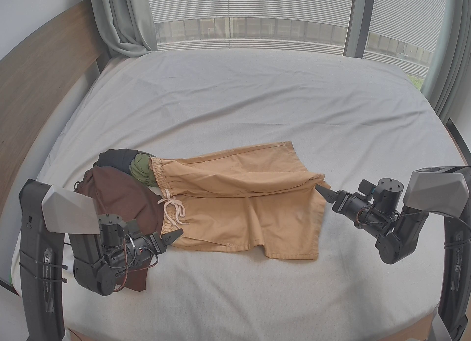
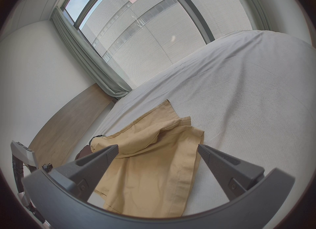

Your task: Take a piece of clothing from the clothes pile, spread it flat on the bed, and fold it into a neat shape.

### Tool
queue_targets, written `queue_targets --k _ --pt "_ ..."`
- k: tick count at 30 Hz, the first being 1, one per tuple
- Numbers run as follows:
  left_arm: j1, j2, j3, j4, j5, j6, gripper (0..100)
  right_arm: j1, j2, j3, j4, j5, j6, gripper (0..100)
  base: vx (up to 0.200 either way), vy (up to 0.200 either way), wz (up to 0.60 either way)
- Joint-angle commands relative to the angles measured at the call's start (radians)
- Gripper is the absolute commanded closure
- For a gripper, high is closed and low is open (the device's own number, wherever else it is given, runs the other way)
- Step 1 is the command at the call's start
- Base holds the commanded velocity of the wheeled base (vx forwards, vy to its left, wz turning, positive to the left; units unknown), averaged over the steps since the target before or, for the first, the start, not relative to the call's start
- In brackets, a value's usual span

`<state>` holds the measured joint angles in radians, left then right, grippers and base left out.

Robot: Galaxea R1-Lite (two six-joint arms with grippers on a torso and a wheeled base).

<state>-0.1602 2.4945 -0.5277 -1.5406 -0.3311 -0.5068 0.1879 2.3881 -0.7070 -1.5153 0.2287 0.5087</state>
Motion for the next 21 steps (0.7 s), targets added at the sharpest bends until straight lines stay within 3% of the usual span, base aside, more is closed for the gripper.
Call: queue_targets --k 1,10,11,21 --pt "-0.005 0.021 -0.003 -0.003 0.001 -0.001 0 0.001 0.003 0.0 0.0 0.001 0.001 0 0.0 0.0 0.0" --pt "-0.001 0.035 -0.026 -0.004 0.006 -0.002 0 0.002 0.005 0.001 0.0 0.0 -0.001 0 0.0 0.0 0.0" --pt "-0.001 0.035 -0.026 -0.004 0.006 -0.002 100 0.002 0.005 0.003 0.0 0.0 -0.001 0 0.0 0.0 0.0" --pt "0.005 0.04 -0.034 -0.004 0.006 -0.002 100 0.01 -0.01 0.086 0.017 0.029 -0.004 0 0.0 0.0 0.0"
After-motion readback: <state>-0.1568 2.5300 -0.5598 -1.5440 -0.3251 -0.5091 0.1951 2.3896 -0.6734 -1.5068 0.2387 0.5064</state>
